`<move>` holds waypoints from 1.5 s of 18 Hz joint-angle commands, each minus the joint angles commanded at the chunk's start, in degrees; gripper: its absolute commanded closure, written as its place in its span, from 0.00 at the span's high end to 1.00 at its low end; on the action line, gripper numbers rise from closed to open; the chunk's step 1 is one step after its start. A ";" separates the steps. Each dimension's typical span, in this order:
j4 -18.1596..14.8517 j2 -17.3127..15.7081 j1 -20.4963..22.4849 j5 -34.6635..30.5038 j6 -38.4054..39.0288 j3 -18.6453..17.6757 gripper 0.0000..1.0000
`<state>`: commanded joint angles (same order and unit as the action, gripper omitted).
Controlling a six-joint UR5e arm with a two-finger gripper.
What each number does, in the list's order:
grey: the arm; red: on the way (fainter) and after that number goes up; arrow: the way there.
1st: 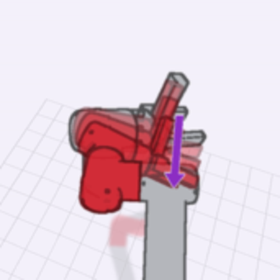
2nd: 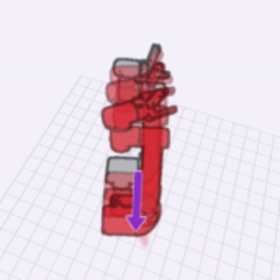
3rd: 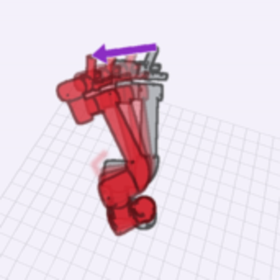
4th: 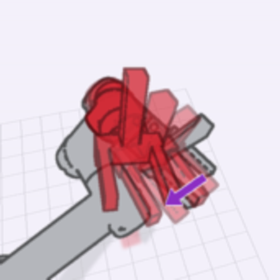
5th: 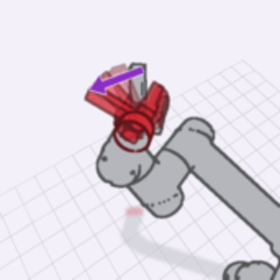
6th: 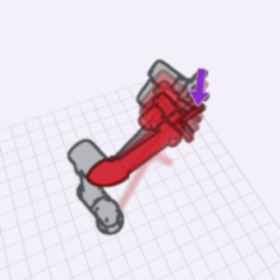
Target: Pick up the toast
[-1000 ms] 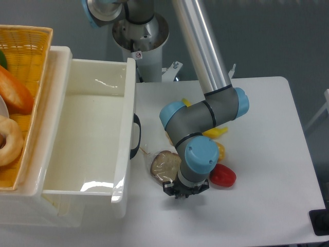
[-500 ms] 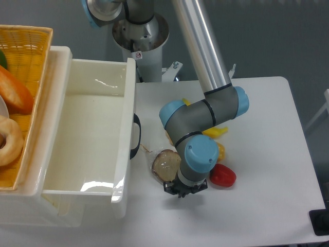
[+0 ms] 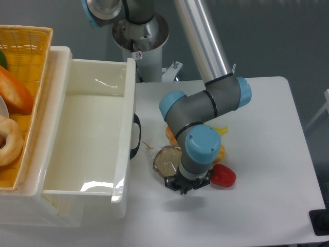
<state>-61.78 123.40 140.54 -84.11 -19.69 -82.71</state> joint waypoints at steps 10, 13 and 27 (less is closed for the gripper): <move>-3.08 -6.59 5.18 5.34 -8.42 0.44 0.00; -3.17 -7.82 6.24 7.29 -9.75 0.09 0.00; -12.57 -12.04 10.55 10.37 -32.08 -0.88 0.00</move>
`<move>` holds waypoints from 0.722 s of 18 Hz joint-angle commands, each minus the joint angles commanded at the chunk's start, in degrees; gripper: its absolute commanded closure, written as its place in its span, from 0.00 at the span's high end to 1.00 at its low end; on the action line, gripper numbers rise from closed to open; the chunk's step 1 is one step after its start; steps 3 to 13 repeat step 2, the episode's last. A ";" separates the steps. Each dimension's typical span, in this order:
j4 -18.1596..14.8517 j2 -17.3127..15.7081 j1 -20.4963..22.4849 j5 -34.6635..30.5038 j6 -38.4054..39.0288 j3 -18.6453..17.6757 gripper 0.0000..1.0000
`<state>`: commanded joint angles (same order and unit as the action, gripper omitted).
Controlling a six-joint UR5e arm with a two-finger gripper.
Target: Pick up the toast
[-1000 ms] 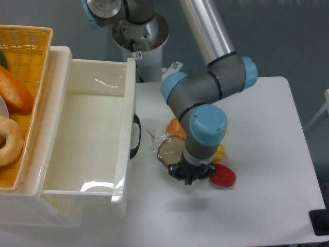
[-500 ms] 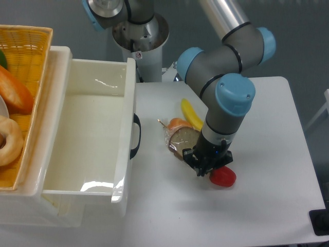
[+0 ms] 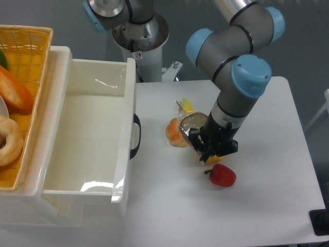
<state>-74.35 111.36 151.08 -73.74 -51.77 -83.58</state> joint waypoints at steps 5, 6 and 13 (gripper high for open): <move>-0.44 -0.09 0.44 0.00 -0.09 0.00 0.00; -0.44 -0.09 0.44 0.00 -0.09 0.00 0.00; -0.44 -0.09 0.44 0.00 -0.09 0.00 0.00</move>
